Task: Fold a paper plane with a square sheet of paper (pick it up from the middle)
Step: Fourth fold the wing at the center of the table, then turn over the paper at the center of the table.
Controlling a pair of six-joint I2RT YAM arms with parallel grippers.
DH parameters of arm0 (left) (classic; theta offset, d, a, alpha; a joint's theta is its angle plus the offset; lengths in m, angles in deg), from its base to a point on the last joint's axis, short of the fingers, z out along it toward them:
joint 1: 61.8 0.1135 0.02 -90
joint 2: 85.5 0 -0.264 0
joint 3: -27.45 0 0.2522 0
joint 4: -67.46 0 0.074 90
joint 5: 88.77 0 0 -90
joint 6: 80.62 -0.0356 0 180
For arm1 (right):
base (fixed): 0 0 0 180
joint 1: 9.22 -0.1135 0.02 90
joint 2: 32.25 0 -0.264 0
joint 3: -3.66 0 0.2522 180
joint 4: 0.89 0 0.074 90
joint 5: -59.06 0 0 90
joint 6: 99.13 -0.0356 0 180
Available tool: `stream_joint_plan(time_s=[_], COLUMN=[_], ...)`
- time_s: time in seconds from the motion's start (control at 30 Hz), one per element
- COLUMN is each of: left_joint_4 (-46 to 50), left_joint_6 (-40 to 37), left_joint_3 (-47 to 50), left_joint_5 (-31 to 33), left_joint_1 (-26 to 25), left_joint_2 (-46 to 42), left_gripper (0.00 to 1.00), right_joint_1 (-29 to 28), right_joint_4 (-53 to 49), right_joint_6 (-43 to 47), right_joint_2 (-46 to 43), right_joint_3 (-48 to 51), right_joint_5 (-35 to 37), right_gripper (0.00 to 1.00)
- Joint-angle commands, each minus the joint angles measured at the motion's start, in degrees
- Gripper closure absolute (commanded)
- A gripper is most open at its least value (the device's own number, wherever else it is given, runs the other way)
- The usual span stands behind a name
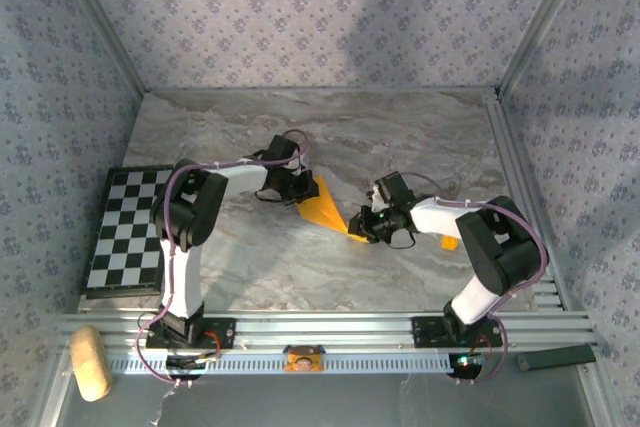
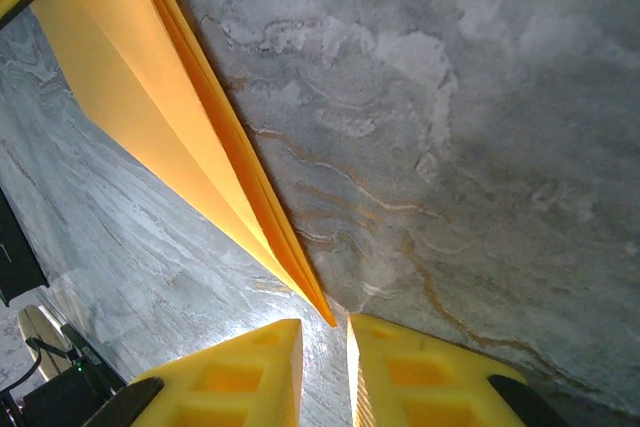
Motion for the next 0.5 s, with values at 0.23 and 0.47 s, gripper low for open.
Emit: stream_joint_plan(time_s=[0.23, 0.47], left_joint_4=[0.76, 0.45], left_joint_6=[0.87, 1.25], left_joint_3=[1.24, 1.09], left_joint_5=[-0.59, -0.94], left_joint_1=[0.49, 0.58], left_joint_2=[0.81, 1.00], left_gripper=[0.93, 0.93], right_joint_1=[-0.35, -0.55], right_joint_4=[-1.01, -2.36], right_joint_6=[-1.63, -1.19], right_joint_2=[1.86, 3.72], right_joint_3=[-1.66, -4.69], right_joint_5=[0.13, 0.21], right_gripper=[0.79, 0.79])
